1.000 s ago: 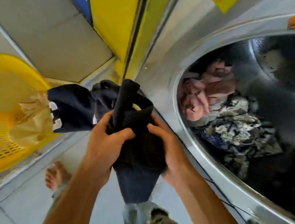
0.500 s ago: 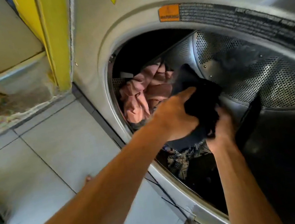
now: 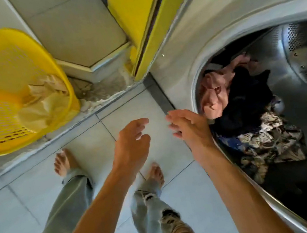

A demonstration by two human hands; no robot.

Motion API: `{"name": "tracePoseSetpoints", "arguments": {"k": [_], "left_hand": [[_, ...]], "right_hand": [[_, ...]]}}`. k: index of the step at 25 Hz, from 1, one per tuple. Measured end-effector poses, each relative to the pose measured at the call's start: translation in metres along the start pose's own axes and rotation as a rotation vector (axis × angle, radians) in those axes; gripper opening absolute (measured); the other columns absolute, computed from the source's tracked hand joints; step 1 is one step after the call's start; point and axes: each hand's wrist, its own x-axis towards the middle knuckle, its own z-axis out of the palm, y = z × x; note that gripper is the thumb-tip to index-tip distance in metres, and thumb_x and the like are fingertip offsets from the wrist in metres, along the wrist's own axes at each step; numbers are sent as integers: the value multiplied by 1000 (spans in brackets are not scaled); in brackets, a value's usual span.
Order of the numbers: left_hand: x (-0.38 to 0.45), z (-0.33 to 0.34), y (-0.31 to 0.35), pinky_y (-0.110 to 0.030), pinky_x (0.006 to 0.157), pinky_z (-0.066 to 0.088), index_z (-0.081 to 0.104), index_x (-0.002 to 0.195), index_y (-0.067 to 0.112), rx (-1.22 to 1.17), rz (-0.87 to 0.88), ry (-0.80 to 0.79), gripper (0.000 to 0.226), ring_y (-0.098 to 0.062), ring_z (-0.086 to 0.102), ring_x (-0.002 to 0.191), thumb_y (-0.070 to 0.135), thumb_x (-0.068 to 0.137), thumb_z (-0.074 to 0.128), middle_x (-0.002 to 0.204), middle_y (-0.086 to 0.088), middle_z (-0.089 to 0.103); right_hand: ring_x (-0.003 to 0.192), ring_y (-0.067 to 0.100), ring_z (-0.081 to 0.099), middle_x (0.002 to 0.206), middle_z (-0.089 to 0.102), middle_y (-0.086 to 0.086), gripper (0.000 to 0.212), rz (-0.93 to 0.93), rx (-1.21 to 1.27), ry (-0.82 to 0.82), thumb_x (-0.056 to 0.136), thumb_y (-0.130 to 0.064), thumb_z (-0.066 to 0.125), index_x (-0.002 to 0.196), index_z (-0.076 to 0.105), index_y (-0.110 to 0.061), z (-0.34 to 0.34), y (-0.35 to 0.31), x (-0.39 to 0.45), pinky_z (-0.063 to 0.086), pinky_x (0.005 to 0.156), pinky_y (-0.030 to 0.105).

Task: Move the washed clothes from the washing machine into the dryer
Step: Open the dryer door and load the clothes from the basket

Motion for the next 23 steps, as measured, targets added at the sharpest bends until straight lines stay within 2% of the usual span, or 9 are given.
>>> {"name": "tracePoseSetpoints", "arguments": {"k": [3, 8, 11, 13, 16, 18, 20, 21, 23], "left_hand": [[26, -89, -9, -15, 55, 46, 65, 107, 26, -80, -62, 131, 41, -9, 59, 74, -3, 83, 50, 114, -3, 67], [80, -219, -22, -34, 69, 45, 65, 98, 28, -183, -99, 317, 38, -14, 52, 69, 19, 65, 49, 83, 3, 64], [124, -267, -46, -45, 82, 53, 63, 101, 27, -203, -195, 304, 41, -18, 53, 70, 25, 62, 50, 107, -13, 66], [152, -288, -65, -51, 87, 53, 62, 109, 23, -198, -270, 336, 40, -17, 53, 69, 22, 70, 57, 108, -14, 67], [194, -295, -95, -40, 76, 51, 52, 123, 14, -377, -424, 402, 37, -14, 51, 69, 10, 86, 57, 84, -2, 56], [215, -290, -104, -39, 81, 52, 50, 127, 9, -517, -561, 391, 42, -17, 52, 75, 11, 86, 58, 92, -4, 50], [238, -285, -111, -41, 82, 53, 49, 128, 9, -562, -589, 394, 43, -20, 53, 80, 12, 86, 58, 96, -5, 50], [247, -284, -114, -39, 80, 53, 48, 129, 9, -545, -572, 409, 44, -19, 53, 80, 14, 86, 58, 97, -6, 52], [261, -279, -123, -39, 80, 53, 42, 130, 10, -472, -544, 455, 48, -21, 55, 83, 17, 85, 58, 107, -11, 55]], "right_hand": [[93, 20, 74, 101, 77, -2, 18, 21, -22, -251, 94, -20, 60, 108, 71, -17, 99, -20, -4, 57, 85, 38], [83, 17, 73, 97, 77, 0, 11, -22, -71, -483, 93, -24, 61, 98, 69, -19, 254, -64, 17, 55, 80, 36], [87, 21, 73, 95, 76, 3, 13, -187, -355, -479, 84, -27, 62, 89, 71, -17, 344, -52, 60, 57, 85, 44], [114, 26, 64, 115, 71, 7, 25, -300, -692, -481, 82, -26, 59, 104, 70, -21, 399, -30, 102, 52, 97, 43], [132, 34, 48, 143, 51, 14, 50, -325, -1117, -498, 90, -26, 55, 138, 48, -16, 456, 6, 162, 42, 102, 37], [141, 41, 31, 159, 20, 19, 71, -320, -1317, -480, 91, -37, 56, 152, 22, -25, 474, 32, 193, 32, 111, 49], [145, 49, 14, 161, -10, 21, 87, -300, -1454, -489, 91, -42, 60, 155, 3, -35, 478, 53, 217, 23, 114, 59], [146, 49, 10, 161, -12, 21, 87, -325, -1481, -498, 91, -42, 61, 155, 3, -37, 478, 63, 223, 20, 114, 60], [146, 46, 13, 162, 8, 19, 71, -462, -1456, -422, 92, -39, 58, 152, 20, -40, 477, 75, 233, 20, 117, 59]]}}
